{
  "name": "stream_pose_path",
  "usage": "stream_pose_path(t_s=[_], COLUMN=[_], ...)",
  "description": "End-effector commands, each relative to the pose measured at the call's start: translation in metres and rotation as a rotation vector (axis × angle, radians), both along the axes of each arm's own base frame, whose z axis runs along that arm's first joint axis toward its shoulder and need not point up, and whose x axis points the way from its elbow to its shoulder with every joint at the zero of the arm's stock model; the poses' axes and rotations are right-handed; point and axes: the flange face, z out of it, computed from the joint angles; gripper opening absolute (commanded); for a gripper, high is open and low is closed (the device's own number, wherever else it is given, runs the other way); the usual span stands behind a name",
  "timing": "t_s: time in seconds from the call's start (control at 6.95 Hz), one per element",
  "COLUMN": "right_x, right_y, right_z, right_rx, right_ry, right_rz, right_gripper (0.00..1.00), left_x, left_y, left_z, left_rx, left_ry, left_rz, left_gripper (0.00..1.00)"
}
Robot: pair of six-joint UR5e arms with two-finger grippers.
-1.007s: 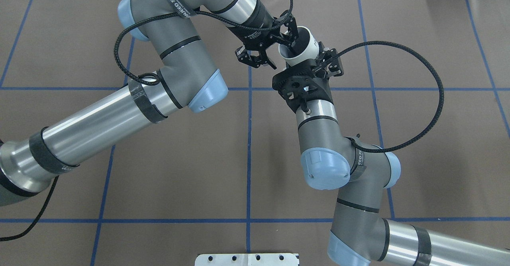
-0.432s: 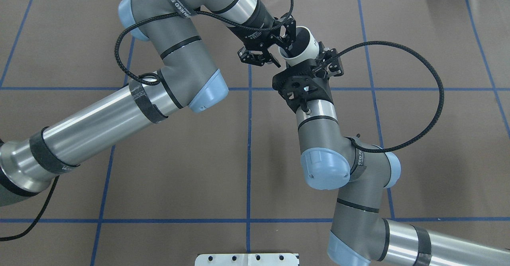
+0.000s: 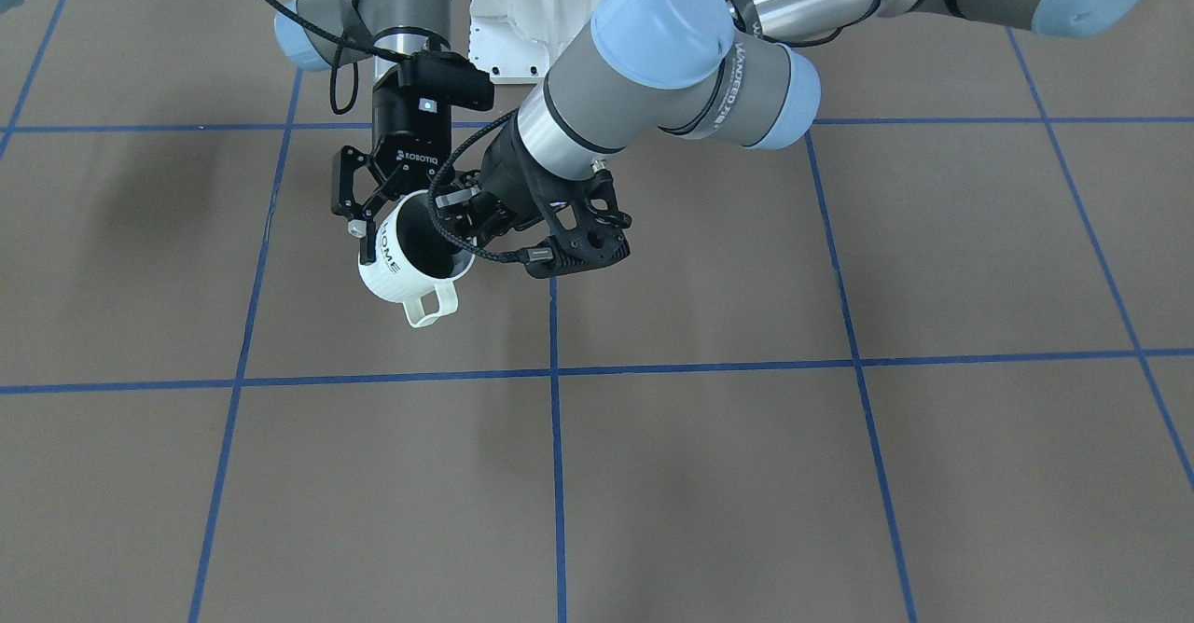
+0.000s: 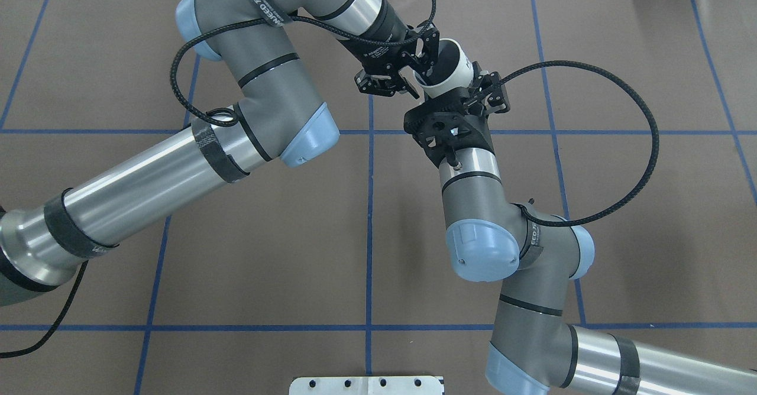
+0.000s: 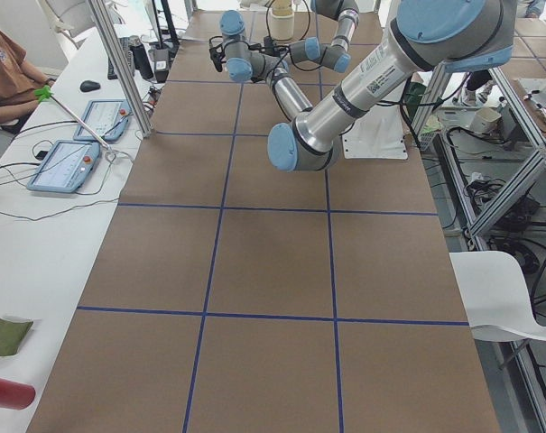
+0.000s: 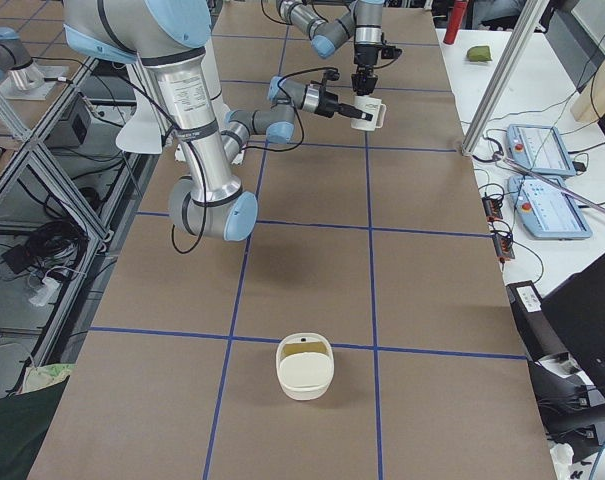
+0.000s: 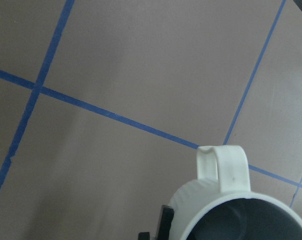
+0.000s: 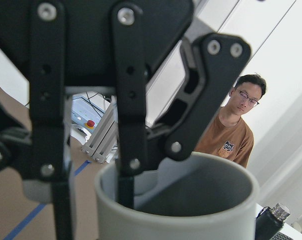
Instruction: Left arm hands cup to right arm to dump lemon
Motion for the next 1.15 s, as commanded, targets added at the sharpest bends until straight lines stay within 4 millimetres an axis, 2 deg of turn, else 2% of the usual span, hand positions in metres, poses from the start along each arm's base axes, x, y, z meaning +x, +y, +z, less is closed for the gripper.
stream_pose_path(t_s=[0.0, 0.29, 0.43, 0.58, 1.01], right_x=[0.0, -0.0007, -0.0008, -0.001, -0.0007], right_y=[-0.0007, 0.0001, 0.0001, 0.0001, -0.0006], right_z=[0.0005, 0.0005, 0.0006, -0.0003, -0.0002], right_rx=[-0.001, -0.001, -0.001, -0.005, -0.007], right_ry=[0.0, 0.0, 0.0, -0.023, -0.027], right_rz=[0.001, 0.0, -0.002, 0.002, 0.001], right_gripper=[0.16, 0.17, 0.36, 0.99, 1.0], left_x=[-0.0002, -0.001, -0.0003, -0.0002, -0.0027], left_y=[0.0003, -0.0006, 0.0002, 0.0002, -0.0019], left_z=[-0.0016, -0.0014, -0.0025, -0.0024, -0.0024], left_rx=[0.001, 0.0, 0.0, -0.008, -0.012], left_ry=[0.002, 0.0, 0.002, 0.001, 0.001], left_rz=[0.001, -0.001, 0.0, -0.002, -0.006], left_gripper=[0.33, 0.3, 0.0, 0.0, 0.0])
